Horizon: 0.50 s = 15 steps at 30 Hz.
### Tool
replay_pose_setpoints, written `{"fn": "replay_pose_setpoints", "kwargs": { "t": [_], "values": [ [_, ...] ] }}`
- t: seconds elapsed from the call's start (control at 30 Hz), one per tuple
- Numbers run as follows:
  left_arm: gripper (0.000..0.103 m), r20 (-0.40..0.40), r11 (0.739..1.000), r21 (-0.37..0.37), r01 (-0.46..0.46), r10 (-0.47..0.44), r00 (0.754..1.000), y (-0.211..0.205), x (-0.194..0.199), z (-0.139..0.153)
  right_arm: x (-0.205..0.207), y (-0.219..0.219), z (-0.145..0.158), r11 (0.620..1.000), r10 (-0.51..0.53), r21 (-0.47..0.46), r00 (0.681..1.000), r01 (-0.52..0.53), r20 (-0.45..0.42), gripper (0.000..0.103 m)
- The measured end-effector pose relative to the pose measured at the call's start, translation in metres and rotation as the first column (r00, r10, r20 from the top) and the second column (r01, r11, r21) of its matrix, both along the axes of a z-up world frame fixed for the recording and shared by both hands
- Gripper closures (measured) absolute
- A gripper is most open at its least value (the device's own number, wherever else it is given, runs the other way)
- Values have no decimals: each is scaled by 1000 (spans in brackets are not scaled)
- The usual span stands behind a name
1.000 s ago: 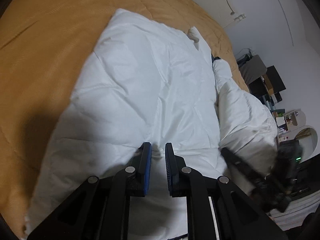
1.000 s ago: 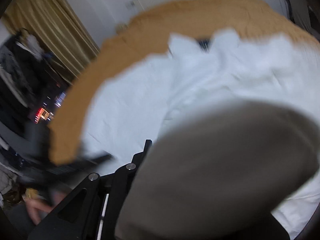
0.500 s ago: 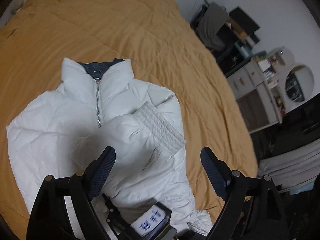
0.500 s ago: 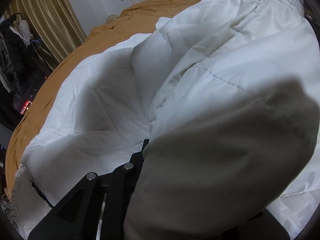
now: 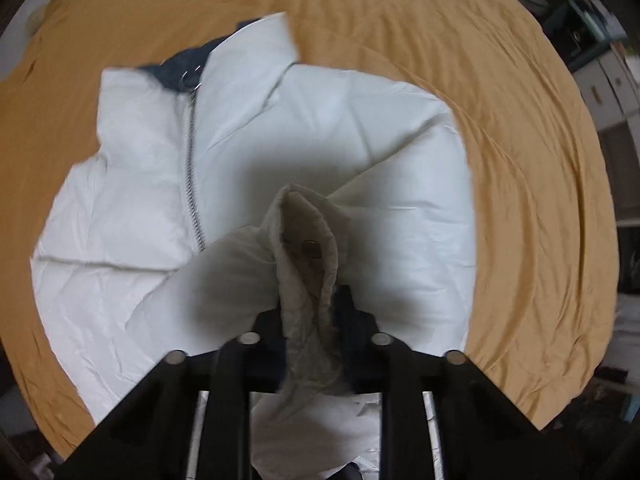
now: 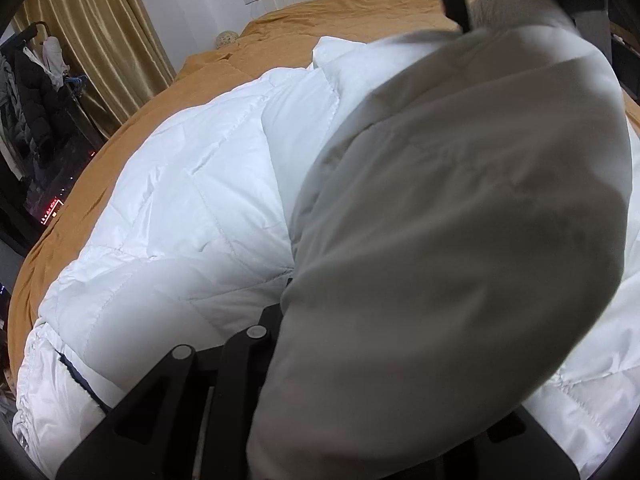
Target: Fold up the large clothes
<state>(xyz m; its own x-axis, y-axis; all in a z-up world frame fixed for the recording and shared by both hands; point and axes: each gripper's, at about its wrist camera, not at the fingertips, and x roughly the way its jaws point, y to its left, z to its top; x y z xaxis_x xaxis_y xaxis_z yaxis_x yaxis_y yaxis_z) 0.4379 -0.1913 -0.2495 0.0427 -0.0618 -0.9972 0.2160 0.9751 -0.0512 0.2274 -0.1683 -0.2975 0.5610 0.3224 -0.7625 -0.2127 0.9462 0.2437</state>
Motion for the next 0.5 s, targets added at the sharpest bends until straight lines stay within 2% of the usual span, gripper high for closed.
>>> {"fn": "replay_pose_setpoints", "kwargs": {
  "t": [0.1, 0.13, 0.23, 0.3, 0.37, 0.43, 0.5],
  "values": [
    [93, 44, 995, -79, -60, 64, 997, 35, -2, 16, -4, -5, 1, 1000, 1, 2, 1000, -1, -1, 82],
    [93, 53, 986, -140, -89, 97, 994, 52, -5, 26, -4, -5, 1, 1000, 2, 3, 1000, -2, -3, 81],
    [93, 63, 936, -325, -133, 162, 985, 114, -23, 56, -9, -8, 6, 1000, -1, 5, 1000, 1, 2, 74],
    [92, 80, 915, -367, -166, 209, 975, 156, -41, 69, -16, -11, 15, 1000, 9, -5, 1000, -9, 0, 62],
    [92, 93, 896, -398, -196, 252, 963, 203, -61, 72, -27, -16, 28, 1000, 31, -1, 999, -31, 21, 37],
    [92, 111, 887, -405, -223, 290, 951, 253, -83, 64, -44, -24, 47, 1000, 29, 1, 997, -29, 77, 25],
    [92, 112, 882, -398, -252, 319, 941, 299, -98, 42, -57, -34, 67, 999, 33, 24, 992, -36, 118, 20]
  ]
}}
